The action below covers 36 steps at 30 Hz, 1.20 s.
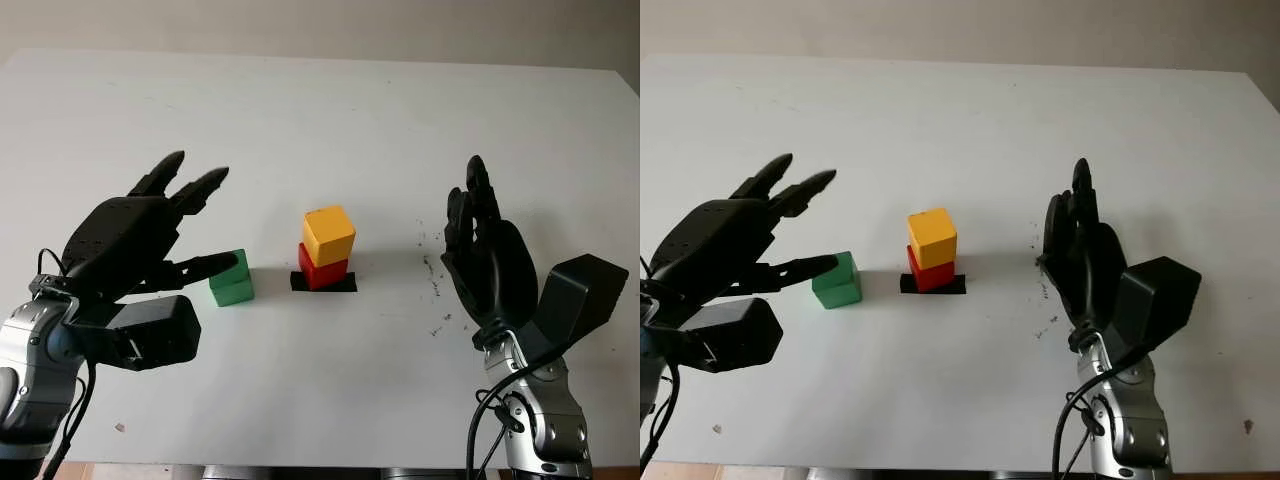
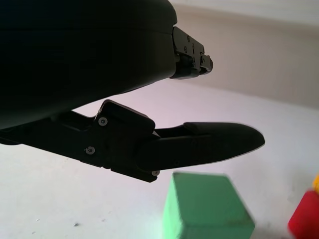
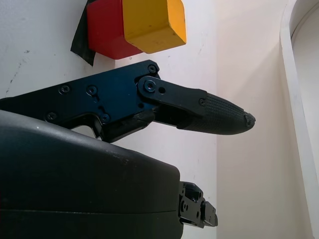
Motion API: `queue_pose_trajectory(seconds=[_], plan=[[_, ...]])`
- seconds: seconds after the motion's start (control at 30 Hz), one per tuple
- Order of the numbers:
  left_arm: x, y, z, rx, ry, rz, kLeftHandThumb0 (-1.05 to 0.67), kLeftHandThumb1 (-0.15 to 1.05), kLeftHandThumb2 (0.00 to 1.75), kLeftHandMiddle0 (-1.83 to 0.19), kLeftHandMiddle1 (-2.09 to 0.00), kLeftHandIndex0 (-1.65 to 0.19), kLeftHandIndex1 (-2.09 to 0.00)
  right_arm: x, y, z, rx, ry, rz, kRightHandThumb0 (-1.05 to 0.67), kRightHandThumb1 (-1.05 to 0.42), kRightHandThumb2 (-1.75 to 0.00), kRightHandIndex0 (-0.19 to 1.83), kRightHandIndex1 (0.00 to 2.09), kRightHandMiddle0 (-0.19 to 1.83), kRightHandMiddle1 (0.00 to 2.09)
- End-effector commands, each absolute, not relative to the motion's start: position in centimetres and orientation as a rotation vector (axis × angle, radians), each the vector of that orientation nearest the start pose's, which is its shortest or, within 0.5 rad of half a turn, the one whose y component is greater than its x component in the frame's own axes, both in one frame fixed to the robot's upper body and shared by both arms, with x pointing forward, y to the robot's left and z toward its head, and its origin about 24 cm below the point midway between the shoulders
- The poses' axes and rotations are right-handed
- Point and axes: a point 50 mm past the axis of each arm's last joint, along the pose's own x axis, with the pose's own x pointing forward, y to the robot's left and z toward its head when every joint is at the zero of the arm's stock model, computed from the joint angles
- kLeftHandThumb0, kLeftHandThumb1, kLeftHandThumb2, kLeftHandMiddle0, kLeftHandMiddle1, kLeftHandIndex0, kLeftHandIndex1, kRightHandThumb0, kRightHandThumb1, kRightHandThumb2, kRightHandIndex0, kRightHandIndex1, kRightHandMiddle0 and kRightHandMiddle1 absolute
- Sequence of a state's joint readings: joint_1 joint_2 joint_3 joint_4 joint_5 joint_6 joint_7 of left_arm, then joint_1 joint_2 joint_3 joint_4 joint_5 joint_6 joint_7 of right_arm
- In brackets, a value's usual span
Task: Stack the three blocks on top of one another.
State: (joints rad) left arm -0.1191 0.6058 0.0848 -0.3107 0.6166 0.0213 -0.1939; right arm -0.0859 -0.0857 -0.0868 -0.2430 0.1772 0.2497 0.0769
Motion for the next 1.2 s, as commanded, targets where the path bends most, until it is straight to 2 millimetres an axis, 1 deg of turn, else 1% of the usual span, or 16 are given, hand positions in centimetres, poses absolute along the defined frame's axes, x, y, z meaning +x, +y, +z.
queue_pose_trajectory(seconds=[0.0, 0.17, 0.33, 0.37, 0.4, 0.43, 0.57, 0.63, 0.73, 0.93, 1.17], plan=[[25.4, 22.4, 17.6, 1.221, -0.336, 0.008, -0.83, 1.05, 0.71, 0.11, -0.05, -0.04, -0.04, 26.2, -17.0, 10.2, 0.082, -0.102, 0.061, -0.70, -1.05, -0.68, -0.19, 0.00, -0.19, 0.00], [24.6, 22.2, 18.1, 1.184, -0.345, 0.009, -0.85, 1.05, 0.70, 0.10, -0.06, -0.06, -0.05, 26.2, -17.0, 10.3, 0.075, -0.097, 0.061, -0.71, -1.05, -0.67, -0.19, 0.00, -0.19, 0.00], [24.1, 21.9, 18.2, 1.210, -0.345, 0.016, -0.87, 1.05, 0.70, 0.08, -0.06, -0.08, -0.06, 26.1, -17.0, 10.2, 0.074, -0.097, 0.059, -0.71, -1.05, -0.67, -0.19, 0.00, -0.19, 0.00], [24.0, 21.9, 18.1, 1.220, -0.333, 0.007, -0.88, 1.05, 0.68, 0.08, -0.06, -0.09, -0.06, 26.1, -17.0, 10.2, 0.076, -0.098, 0.058, -0.71, -1.05, -0.67, -0.19, 0.00, -0.19, 0.00], [23.9, 21.8, 18.1, 1.232, -0.320, -0.005, -0.90, 1.05, 0.58, 0.06, -0.06, -0.11, -0.07, 26.1, -17.0, 10.2, 0.077, -0.097, 0.059, -0.72, -1.05, -0.66, -0.19, 0.00, -0.19, 0.00], [23.8, 21.8, 18.1, 1.239, -0.310, -0.014, -0.91, 1.05, 0.52, 0.06, -0.06, -0.12, -0.07, 26.1, -17.0, 10.2, 0.077, -0.096, 0.059, -0.72, -1.05, -0.65, -0.19, 0.00, -0.19, 0.00], [23.5, 21.5, 17.8, 1.264, -0.283, -0.049, -0.95, 1.05, 0.37, 0.05, -0.06, -0.13, -0.06, 26.0, -17.0, 10.2, 0.076, -0.097, 0.060, -0.72, -1.05, -0.65, -0.19, 0.00, -0.19, 0.00], [23.4, 21.4, 17.4, 1.310, -0.272, -0.073, -0.95, 1.05, 0.24, 0.05, -0.05, -0.13, -0.06, 26.0, -17.0, 10.3, 0.076, -0.098, 0.062, -0.72, -1.05, -0.65, -0.19, 0.00, -0.19, 0.00], [23.4, 21.2, 16.9, 1.358, -0.252, -0.098, -0.94, 1.04, 0.12, 0.05, -0.05, -0.15, -0.06, 26.0, -17.0, 10.3, 0.079, -0.096, 0.060, -0.71, -1.05, -0.65, -0.19, 0.00, -0.19, 0.00], [23.9, 20.9, 15.8, 1.451, -0.212, -0.142, -0.87, 1.00, 0.05, 0.08, -0.04, -0.13, -0.05, 26.0, -17.0, 10.3, 0.069, -0.099, 0.062, -0.72, -1.05, -0.64, -0.19, 0.00, -0.19, 0.00], [24.1, 20.4, 14.5, 1.480, -0.158, -0.194, -0.81, 0.94, 0.04, 0.10, -0.05, -0.11, -0.04, 26.0, -17.1, 10.4, 0.073, -0.112, 0.056, -0.70, -1.05, -0.65, -0.19, 0.00, -0.19, 0.00]])
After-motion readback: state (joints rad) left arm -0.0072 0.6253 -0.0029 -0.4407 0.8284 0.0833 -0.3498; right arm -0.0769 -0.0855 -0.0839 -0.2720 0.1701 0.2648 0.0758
